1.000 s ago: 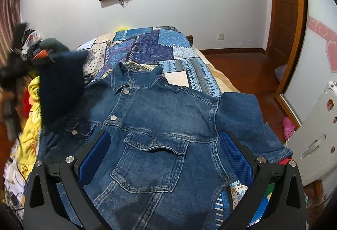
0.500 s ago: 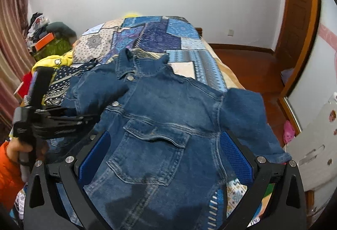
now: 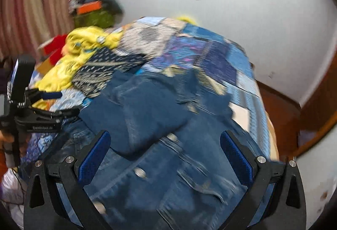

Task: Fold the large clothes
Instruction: 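Grasp the other jacket sleeve cuff with the right tool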

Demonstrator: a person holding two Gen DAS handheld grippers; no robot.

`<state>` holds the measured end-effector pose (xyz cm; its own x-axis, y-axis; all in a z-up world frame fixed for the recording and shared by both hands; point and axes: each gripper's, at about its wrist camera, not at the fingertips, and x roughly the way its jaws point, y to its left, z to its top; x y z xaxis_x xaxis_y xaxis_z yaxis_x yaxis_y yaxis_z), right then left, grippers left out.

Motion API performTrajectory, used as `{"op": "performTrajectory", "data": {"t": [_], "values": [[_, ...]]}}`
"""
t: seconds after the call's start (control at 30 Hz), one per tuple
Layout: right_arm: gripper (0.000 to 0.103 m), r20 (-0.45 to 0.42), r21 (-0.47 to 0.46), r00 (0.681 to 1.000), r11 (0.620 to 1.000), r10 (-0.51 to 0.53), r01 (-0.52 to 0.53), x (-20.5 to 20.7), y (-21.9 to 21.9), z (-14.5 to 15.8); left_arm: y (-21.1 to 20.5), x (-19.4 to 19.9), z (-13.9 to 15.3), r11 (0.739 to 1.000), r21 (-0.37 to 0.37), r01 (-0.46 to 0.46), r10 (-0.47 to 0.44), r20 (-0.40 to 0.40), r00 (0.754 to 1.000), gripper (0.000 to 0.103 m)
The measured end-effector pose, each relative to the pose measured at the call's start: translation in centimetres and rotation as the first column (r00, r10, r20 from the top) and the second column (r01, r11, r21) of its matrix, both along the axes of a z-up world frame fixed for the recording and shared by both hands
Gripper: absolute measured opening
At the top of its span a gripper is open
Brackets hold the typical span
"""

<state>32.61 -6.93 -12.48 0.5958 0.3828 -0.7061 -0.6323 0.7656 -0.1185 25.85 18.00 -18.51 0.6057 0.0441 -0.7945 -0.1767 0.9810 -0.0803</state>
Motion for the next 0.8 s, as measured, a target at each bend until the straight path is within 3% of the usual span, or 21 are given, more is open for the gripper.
{"op": "performTrajectory", "data": {"t": [0.17,0.3,0.5,0.67,0.73,0.8], "values": [[0.103,-0.029,-0.074,0.987,0.985,0.156,-0.157,1.3,6.5,-1.9,3.4,-1.1,-2.1,0.997,-0.029,-0.07,0.068,-0.043,0.997,0.083],[0.103,-0.09,-0.13,0.973,0.966,0.212,-0.223,3.4,11.5,-4.7,4.7,-2.0,-2.5,0.994,-0.031,-0.103,0.102,-0.041,0.994,0.083],[0.1,-0.167,-0.229,0.975,0.957,0.144,-0.18,7.3,15.7,-8.9,5.9,-2.8,-3.0,0.992,-0.031,-0.124,0.123,-0.042,0.992,0.083],[0.095,-0.18,-0.242,0.979,0.96,0.097,-0.14,9.0,17.1,-10.6,6.3,-2.7,-3.8,0.99,-0.046,-0.132,0.129,-0.059,0.99,0.083],[0.076,-0.205,-0.273,0.975,0.951,0.088,-0.143,9.4,17.5,-11.8,6.3,-2.6,-4.0,0.989,-0.052,-0.136,0.133,-0.063,0.989,0.083],[0.074,-0.226,-0.292,0.971,0.945,0.083,-0.149,9.8,17.6,-13.1,6.1,-2.6,-3.9,0.989,-0.057,-0.137,0.134,-0.061,0.989,0.083]]}}
